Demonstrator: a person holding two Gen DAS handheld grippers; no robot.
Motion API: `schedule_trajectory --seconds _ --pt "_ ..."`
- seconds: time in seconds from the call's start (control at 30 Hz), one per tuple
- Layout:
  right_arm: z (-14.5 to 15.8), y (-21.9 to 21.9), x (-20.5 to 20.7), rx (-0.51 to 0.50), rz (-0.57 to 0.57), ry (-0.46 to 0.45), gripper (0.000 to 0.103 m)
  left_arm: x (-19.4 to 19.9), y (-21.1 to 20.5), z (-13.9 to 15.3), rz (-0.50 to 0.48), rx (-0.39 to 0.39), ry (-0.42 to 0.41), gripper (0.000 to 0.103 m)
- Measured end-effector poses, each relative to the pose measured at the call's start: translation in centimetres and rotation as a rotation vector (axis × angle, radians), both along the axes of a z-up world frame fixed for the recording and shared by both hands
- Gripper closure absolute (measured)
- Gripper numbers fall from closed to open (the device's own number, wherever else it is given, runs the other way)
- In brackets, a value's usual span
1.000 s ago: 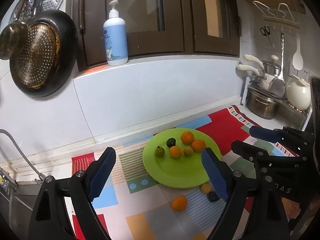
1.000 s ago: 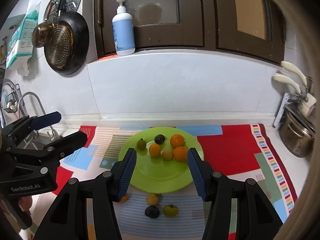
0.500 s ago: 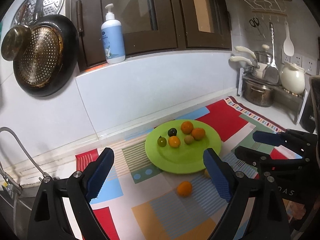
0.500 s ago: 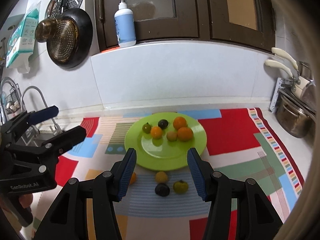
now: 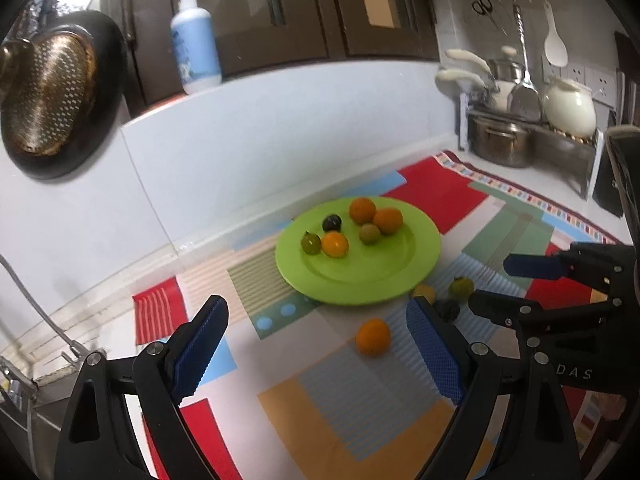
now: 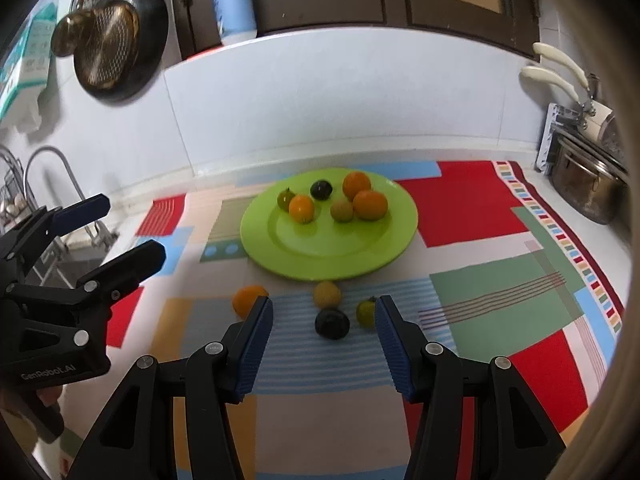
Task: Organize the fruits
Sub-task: 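Withdraw both tools from the plate back toward the remaining fruits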
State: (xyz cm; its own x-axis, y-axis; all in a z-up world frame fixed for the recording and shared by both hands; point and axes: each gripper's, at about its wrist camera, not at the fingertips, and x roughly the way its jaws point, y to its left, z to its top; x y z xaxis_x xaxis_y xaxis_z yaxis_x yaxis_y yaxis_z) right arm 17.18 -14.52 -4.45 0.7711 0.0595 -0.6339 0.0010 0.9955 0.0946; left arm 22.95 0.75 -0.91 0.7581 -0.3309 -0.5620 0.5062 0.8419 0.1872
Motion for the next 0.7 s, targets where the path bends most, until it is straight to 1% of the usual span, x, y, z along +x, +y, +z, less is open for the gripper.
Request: schedule_trajectory --seconds 0.17,0.37,0.57,0.7 --pt "-1.1 0.2 0.4 -0.019 0.005 0.026 0.049 0.4 -0.7 -1.8 -0.029 0.045 0.015 0.012" --pt "-2.8 0.0 1.3 -0.002 0.013 0.081 0.049 1.3 -1.4 -4.0 -0.063 0.081 0.064 0.012" --pt "-4.3 -0.2 2.3 0.011 0.023 0.132 0.049 2.2 -1.8 -5.8 -0.09 0.089 0.11 0.013" --pt "-5.0 -0.1 2.9 0.014 0.036 0.151 0.05 2.8 -2.2 -6.4 -0.108 0.086 0.13 0.019"
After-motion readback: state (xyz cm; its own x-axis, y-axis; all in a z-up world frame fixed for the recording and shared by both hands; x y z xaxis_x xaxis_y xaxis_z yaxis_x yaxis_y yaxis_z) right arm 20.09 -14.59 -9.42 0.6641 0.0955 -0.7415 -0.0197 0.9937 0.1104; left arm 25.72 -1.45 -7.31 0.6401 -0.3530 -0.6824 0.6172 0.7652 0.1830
